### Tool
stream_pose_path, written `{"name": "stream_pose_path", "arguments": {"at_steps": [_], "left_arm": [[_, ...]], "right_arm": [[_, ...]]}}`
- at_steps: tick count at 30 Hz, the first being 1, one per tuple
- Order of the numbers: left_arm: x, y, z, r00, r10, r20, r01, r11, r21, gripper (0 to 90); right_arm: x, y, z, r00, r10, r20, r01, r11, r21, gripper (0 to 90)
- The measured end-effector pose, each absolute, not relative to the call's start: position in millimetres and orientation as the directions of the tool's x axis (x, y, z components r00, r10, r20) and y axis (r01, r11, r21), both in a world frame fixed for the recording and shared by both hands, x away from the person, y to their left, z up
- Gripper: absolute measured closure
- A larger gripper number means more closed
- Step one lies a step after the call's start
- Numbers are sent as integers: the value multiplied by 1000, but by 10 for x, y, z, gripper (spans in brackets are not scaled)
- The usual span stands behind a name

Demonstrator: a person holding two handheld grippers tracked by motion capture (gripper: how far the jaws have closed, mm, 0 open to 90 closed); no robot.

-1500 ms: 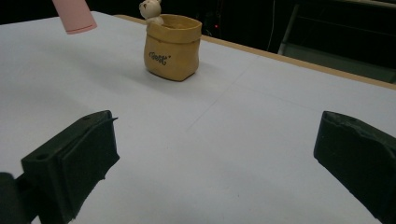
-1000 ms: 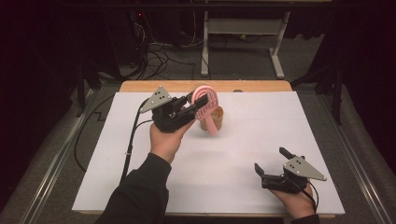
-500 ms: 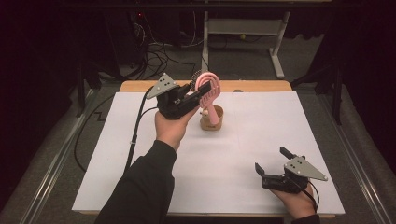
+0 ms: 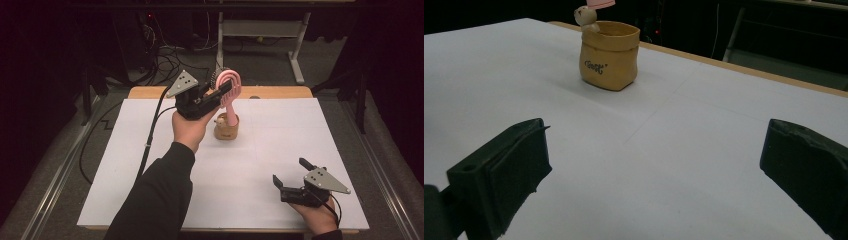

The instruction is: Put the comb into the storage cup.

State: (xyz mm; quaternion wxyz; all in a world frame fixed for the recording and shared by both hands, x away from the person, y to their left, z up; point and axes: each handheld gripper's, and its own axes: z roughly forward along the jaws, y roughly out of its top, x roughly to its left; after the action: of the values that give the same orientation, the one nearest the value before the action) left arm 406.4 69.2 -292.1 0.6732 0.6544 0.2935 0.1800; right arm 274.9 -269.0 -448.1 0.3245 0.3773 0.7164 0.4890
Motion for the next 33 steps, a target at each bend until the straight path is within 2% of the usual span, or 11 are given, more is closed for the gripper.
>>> {"name": "stream_pose_path", "arguments": {"at_steps": [11,33], "left_arm": [[4214,622,-2892,754,634,-170,150,86,985,636],[4472,541,-3153,712,672,-206,206,80,975,636]], "right_arm": [[2745,-2697,-4479,-509,856,-90,221,231,947,0],[2743,-2723,-4472,-502,861,-83,215,218,952,1]]}}
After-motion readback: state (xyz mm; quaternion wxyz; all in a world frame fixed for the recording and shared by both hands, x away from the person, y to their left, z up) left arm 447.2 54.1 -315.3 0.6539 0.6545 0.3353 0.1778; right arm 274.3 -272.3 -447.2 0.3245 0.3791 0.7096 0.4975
